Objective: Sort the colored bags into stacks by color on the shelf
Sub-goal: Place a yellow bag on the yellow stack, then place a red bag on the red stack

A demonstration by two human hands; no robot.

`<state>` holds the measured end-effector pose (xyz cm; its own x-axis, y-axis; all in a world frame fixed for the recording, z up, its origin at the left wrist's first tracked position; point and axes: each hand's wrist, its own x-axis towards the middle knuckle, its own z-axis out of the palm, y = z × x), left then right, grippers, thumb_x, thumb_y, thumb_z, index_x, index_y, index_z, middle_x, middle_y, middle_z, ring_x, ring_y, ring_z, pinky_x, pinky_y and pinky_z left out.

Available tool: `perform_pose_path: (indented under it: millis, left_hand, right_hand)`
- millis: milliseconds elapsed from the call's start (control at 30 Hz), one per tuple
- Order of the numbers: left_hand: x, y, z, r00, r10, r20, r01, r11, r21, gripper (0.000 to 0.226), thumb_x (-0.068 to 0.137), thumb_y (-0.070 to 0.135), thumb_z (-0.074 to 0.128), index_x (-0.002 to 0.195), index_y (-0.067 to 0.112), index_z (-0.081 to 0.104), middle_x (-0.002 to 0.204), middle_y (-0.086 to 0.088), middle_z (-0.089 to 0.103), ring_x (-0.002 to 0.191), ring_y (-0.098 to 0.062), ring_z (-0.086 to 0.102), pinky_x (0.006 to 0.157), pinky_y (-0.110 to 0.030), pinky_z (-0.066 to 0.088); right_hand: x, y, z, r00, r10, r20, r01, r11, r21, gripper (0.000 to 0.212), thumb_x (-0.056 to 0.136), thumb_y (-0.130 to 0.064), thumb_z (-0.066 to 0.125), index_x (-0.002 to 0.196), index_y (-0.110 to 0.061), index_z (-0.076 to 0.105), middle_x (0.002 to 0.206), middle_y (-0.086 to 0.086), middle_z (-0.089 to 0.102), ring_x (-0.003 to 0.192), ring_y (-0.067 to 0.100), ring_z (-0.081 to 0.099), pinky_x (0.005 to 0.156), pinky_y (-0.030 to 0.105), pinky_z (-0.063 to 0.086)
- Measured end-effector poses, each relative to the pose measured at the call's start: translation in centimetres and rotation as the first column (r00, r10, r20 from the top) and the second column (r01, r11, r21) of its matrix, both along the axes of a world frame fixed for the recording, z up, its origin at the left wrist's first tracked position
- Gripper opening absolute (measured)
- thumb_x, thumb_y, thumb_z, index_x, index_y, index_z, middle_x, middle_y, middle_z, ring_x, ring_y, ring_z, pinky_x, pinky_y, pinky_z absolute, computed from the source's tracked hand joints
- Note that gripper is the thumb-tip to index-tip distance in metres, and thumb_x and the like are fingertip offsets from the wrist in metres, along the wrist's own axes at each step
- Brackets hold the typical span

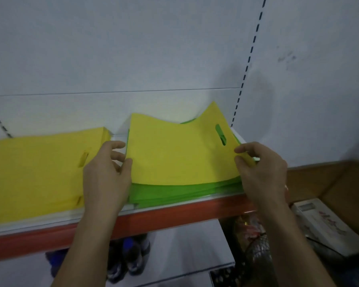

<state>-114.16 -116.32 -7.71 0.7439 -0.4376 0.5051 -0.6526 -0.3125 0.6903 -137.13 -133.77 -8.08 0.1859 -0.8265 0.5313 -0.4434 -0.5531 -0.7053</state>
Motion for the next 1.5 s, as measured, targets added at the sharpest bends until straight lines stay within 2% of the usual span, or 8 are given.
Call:
perform_pose_path:
  millis: [233, 433, 633, 767, 900, 1100, 1333, 1500]
  left_hand:
    - [2.6, 6.0, 0.1, 0.99, 0.095, 0.107, -0.095, 0.995, -0.001, 0.019, 0.092, 0.007, 0.062, 0.092, 0.024, 0.069, 0.097, 0.004, 0.067, 0.066, -0.007, 0.056, 0.063, -0.023, 0.03]
    - [8.2, 13.5, -0.1, 0.96, 0.25, 0.125, -0.255, 0.967, 0.021, 0.021, 0.094, 0.004, 0.06, 0.097, 0.021, 0.072, 0.102, 0.001, 0.068, 0.07, -0.013, 0.054, 0.067, -0.027, 0.033]
    - [14.9, 20.8, 0.1, 0.938, 0.324, 0.122, -0.33, 0.943, 0.032, 0.022, 0.089, 0.004, 0.063, 0.097, 0.022, 0.072, 0.099, -0.001, 0.066, 0.073, -0.017, 0.056, 0.07, -0.034, 0.041]
    - [17.9, 23.5, -0.2, 0.954, 0.293, 0.072, -0.298, 0.952, 0.075, 0.023, 0.088, 0.009, 0.065, 0.107, 0.02, 0.069, 0.11, 0.004, 0.062, 0.091, -0.012, 0.054, 0.08, -0.032, 0.041]
    - [20.1, 25.2, -0.7, 0.978, 0.21, 0.018, -0.208, 0.948, 0.241, 0.035, 0.089, 0.021, 0.067, 0.124, 0.019, 0.064, 0.128, 0.001, 0.057, 0.116, -0.019, 0.051, 0.092, -0.034, 0.038]
    - [21.8, 26.9, -0.3, 0.99, 0.14, -0.005, -0.131, 0.935, 0.33, 0.043, 0.087, 0.028, 0.068, 0.129, 0.02, 0.061, 0.133, -0.002, 0.052, 0.123, -0.021, 0.048, 0.099, -0.036, 0.038]
    - [21.5, 28.7, -0.1, 0.991, 0.104, 0.089, -0.119, 0.976, 0.183, 0.033, 0.09, 0.021, 0.065, 0.123, 0.018, 0.063, 0.126, 0.001, 0.057, 0.117, -0.02, 0.051, 0.095, -0.03, 0.035]
    - [21.0, 33.0, -0.2, 0.974, 0.199, 0.109, -0.215, 0.962, 0.171, 0.032, 0.089, 0.019, 0.065, 0.121, 0.018, 0.063, 0.122, 0.005, 0.058, 0.116, -0.015, 0.051, 0.095, -0.028, 0.039]
  right_hand:
    - [3.7, 3.1, 0.4, 0.97, 0.186, 0.155, -0.196, 0.979, 0.054, 0.018, 0.085, -0.013, 0.074, 0.091, -0.029, 0.071, 0.08, -0.011, 0.067, 0.055, 0.011, 0.053, 0.048, 0.022, 0.038]
    - [11.1, 7.8, 1.2, 0.924, 0.336, 0.183, -0.355, 0.931, 0.085, 0.013, 0.084, -0.02, 0.077, 0.091, -0.031, 0.076, 0.068, -0.001, 0.068, 0.05, 0.01, 0.052, 0.046, 0.021, 0.038]
    - [18.5, 14.0, 1.4, 0.92, 0.373, 0.124, -0.387, 0.913, 0.127, 0.01, 0.085, -0.022, 0.075, 0.091, -0.031, 0.076, 0.068, -0.012, 0.06, 0.064, -0.002, 0.056, 0.053, 0.009, 0.037]
    - [21.5, 16.8, 1.1, 0.907, 0.418, 0.049, -0.42, 0.891, 0.17, 0.009, 0.087, -0.03, 0.072, 0.09, -0.038, 0.073, 0.08, -0.012, 0.068, 0.073, 0.004, 0.061, 0.059, 0.023, 0.045]
    - [23.0, 19.4, 0.5, 0.911, 0.411, -0.044, -0.398, 0.901, 0.17, 0.011, 0.088, -0.03, 0.071, 0.099, -0.032, 0.073, 0.095, -0.015, 0.066, 0.08, 0.002, 0.06, 0.06, 0.019, 0.041]
    - [24.0, 21.1, -0.3, 0.942, 0.23, -0.243, -0.2, 0.97, 0.139, 0.022, 0.085, -0.023, 0.074, 0.107, -0.024, 0.073, 0.133, 0.003, 0.055, 0.122, 0.02, 0.051, 0.094, 0.027, 0.034]
    - [26.5, 23.7, 1.2, 0.91, 0.334, -0.246, -0.348, 0.937, -0.017, 0.023, 0.087, -0.023, 0.072, 0.11, -0.025, 0.07, 0.114, -0.009, 0.064, 0.115, 0.012, 0.056, 0.09, 0.019, 0.033]
    - [30.3, 27.4, 1.0, 0.814, 0.543, -0.207, -0.548, 0.836, 0.036, 0.024, 0.089, -0.026, 0.069, 0.113, -0.027, 0.069, 0.108, -0.019, 0.057, 0.115, 0.008, 0.054, 0.088, 0.015, 0.03]
